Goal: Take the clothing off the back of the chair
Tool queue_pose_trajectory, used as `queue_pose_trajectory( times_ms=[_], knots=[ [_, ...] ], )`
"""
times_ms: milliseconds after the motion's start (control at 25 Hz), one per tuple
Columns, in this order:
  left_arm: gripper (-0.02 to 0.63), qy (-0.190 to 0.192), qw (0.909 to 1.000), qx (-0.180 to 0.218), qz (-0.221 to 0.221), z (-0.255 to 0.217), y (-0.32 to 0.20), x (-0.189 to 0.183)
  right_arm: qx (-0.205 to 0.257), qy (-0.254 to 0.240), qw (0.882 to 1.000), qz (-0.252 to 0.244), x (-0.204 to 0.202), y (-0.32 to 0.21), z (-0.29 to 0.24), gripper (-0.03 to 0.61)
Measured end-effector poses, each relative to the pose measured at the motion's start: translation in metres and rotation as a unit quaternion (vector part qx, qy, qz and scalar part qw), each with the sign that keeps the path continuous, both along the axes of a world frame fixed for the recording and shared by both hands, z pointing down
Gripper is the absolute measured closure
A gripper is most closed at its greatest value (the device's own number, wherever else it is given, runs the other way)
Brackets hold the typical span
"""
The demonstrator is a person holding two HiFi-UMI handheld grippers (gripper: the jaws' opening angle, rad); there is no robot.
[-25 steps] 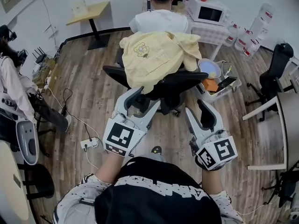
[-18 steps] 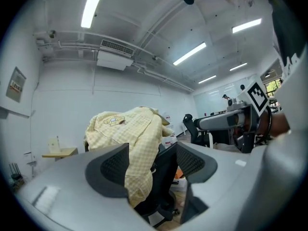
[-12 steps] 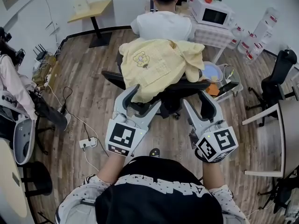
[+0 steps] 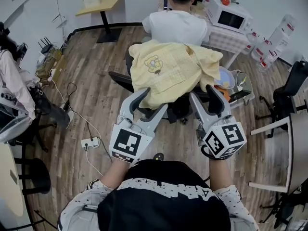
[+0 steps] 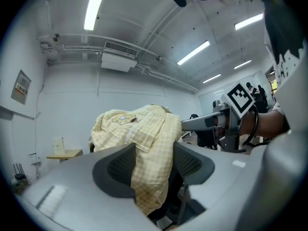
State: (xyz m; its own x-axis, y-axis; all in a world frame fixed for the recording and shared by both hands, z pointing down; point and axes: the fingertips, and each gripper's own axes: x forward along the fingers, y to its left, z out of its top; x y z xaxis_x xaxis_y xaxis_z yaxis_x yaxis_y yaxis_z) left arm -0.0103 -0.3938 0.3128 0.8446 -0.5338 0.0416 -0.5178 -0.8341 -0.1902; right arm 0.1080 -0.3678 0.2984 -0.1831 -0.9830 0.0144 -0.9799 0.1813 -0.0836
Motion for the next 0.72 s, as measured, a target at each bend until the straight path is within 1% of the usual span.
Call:
queue_pose_trajectory(
  times_ms=[40,280,400,480,520,560,600,640,720],
  knots=[
    [0.377,0.0,1.0,0.002,0.001,0.0,-0.001,-0.001,0.002,-0.002,1.0,-0.002,-0.001,-0.005,0.0,0.321],
    [0.43,0.0,1.0,0.006,0.002,0.0,-0.006,-0.006,0.004,-0.005,1.0,-0.013,-0.008,-0.026,0.001,0.33],
    [0.488,0.004,1.0,0.005,0.0,0.001,-0.007,-0.008,0.007,-0.005,1.0,-0.017,-0.01,-0.028,0.0,0.37],
    [0.517,0.006,1.0,0.004,0.002,0.001,-0.007,-0.01,0.008,-0.004,1.0,-0.021,-0.012,-0.029,-0.001,0.443],
    [0.531,0.006,1.0,0.004,0.003,0.001,-0.006,-0.01,0.008,-0.002,1.0,-0.025,-0.013,-0.029,-0.001,0.495],
    [0.545,0.006,1.0,0.004,0.004,0.002,-0.005,-0.01,0.007,0.001,1.0,-0.03,-0.016,-0.028,-0.002,0.513],
    [0.582,0.007,1.0,0.004,0.006,0.003,-0.004,-0.009,0.007,0.004,0.999,-0.033,-0.018,-0.027,-0.003,0.525],
    [0.598,0.008,0.9999,0.003,0.006,0.004,-0.003,-0.009,0.008,0.007,0.999,-0.035,-0.019,-0.026,-0.003,0.531],
    [0.6,0.009,1.0,0.001,0.004,0.006,-0.001,-0.007,0.008,0.01,0.999,-0.037,-0.019,-0.022,-0.002,0.54]
  ],
)
